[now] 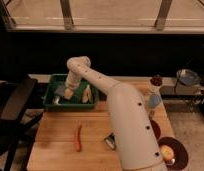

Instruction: Wipe tray with sponge

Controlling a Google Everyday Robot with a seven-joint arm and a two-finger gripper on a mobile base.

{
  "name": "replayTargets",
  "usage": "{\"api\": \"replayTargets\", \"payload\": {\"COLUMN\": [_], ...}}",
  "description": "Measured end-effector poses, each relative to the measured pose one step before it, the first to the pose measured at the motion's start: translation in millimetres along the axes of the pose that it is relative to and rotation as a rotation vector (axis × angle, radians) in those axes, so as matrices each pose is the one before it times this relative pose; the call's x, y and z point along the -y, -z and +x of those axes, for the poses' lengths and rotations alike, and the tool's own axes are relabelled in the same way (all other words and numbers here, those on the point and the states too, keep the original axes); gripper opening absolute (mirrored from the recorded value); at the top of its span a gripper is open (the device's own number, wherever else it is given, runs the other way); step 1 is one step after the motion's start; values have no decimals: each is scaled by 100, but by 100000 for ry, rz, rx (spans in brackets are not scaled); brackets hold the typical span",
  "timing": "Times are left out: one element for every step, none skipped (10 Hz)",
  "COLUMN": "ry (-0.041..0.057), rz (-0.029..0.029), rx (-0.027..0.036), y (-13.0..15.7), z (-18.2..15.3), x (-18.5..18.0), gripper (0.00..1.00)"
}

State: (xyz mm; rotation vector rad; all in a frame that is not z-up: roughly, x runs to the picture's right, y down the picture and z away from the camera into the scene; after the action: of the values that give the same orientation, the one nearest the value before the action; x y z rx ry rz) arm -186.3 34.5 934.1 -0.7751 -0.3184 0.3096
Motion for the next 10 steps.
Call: {"api": "replayTargets", "payload": {"ry": [-2317,-871,-135,795,2113,2476,1771,2827,3229,1166], "rz": [1663,826,831,322,-123,-448,-705,-1750,-2735,-1282], "rx": [93,378,617,398,727,1075,342,915,209,214], "y": [945,487,456,192,-145,-369,-488,-897,-1301,-638], "z": [1147,194,-179,-466,-1219,-1585,-1072,-1770,-1444,-386], "x": [754,667,751,440,234,15,-57,-281,-505,-261], "gripper": [0,0,0,0,0,0,0,0,0,0]}}
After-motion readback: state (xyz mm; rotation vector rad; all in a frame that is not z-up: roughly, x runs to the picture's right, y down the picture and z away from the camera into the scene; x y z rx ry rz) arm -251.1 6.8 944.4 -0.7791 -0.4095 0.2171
